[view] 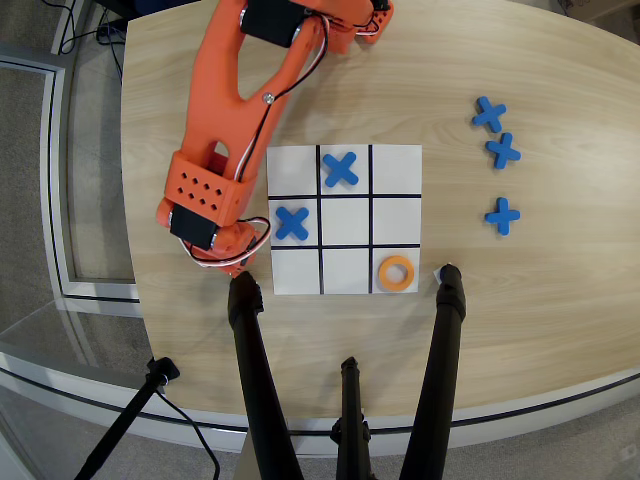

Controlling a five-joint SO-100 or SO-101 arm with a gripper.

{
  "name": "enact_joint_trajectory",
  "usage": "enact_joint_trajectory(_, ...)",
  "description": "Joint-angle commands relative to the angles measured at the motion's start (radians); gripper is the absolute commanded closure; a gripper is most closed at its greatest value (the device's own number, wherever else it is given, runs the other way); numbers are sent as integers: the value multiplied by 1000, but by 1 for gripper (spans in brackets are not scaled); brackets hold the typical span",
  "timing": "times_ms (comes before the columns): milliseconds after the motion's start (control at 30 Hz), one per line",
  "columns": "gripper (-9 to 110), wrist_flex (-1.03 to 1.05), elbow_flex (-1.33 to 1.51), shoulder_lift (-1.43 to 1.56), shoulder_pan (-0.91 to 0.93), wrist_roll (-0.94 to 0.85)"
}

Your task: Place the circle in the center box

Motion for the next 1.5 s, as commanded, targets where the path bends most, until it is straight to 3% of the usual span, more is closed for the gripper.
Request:
enact_joint_trajectory(0, 88, -11, -63, -17, -5, -5)
enact_joint_trajectory(1467, 88, 21, -153, -245, -17, 29)
